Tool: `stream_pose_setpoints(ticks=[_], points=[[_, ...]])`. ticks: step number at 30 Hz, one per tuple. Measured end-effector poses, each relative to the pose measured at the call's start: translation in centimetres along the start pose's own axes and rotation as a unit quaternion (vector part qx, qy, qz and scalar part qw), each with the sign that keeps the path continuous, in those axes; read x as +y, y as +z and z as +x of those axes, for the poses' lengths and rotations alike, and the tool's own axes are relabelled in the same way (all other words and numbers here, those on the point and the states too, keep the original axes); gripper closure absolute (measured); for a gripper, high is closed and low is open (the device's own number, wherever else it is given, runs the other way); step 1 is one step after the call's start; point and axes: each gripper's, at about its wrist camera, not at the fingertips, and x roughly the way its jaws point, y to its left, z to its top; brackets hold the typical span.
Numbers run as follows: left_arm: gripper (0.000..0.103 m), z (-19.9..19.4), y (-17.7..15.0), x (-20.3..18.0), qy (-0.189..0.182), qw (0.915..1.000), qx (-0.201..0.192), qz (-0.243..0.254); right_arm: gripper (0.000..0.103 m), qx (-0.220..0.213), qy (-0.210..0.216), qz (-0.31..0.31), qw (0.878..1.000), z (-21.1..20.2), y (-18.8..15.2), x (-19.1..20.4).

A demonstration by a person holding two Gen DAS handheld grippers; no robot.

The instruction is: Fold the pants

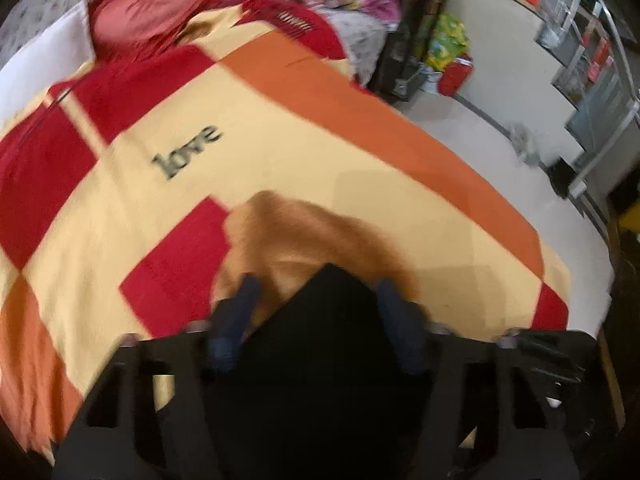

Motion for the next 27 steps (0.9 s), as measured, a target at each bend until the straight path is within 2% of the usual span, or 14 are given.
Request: stream_pose_setpoints(ticks=[3, 4, 5, 7, 10, 16, 19, 21, 23, 25, 27], points=[[0.079, -0.2, 0.2, 0.4, -0.016, 0.9997, 0.002, -0.020, 0.087, -0.006, 0.005, -0.001, 1.000, -0.1, 0.3, 0.5], [0.087, -0.5, 0.2, 0.9, -0.026, 0.9992, 0.001, -0.030, 0.088, -0.011, 0.006, -0.008, 1.000, -0.4, 0.5, 1.0], [0.089, -1.0, 0.2, 1.4, -0.038, 0.9984, -0.001, -0.041, 0.088, -0.014, 0.009, -0.016, 1.000, -0.7, 0.7, 1.5], [0.089, -2.8, -0.1, 2.1, -0.053, 0.9969, -0.015, -0.057, 0.088, -0.020, 0.017, -0.034, 0.999, -1.3, 1.3, 3.0], [0.089, -7.2, -0.7, 3.8, -0.050, 0.9950, -0.049, -0.071, 0.088, -0.027, 0.035, -0.072, 0.996, -2.0, 1.9, 6.2], [0.090, -15.6, -4.6, 8.6, -0.009, 0.9878, -0.099, -0.120, 0.088, -0.015, 0.103, -0.157, 0.982, -0.9, 2.1, 14.5], [0.090, -19.3, -8.8, 11.6, 0.020, 0.9800, -0.116, -0.161, 0.088, 0.011, 0.147, -0.180, 0.973, 1.3, 1.2, 18.0], [0.090, -20.9, -11.8, 13.7, 0.040, 0.9732, -0.118, -0.193, 0.088, 0.043, 0.169, -0.205, 0.963, 3.7, -0.1, 20.6], [0.090, -22.0, -15.0, 15.9, 0.077, 0.9640, -0.116, -0.227, 0.088, 0.066, 0.180, -0.213, 0.958, 6.0, -1.3, 22.3], [0.090, -22.2, -17.3, 17.2, 0.096, 0.9569, -0.105, -0.253, 0.084, 0.116, 0.188, -0.210, 0.952, 9.8, -2.8, 23.5], [0.090, -22.2, -19.8, 18.5, 0.104, 0.9490, -0.095, -0.282, 0.078, 0.188, 0.158, -0.216, 0.945, 13.4, -4.5, 24.5]])
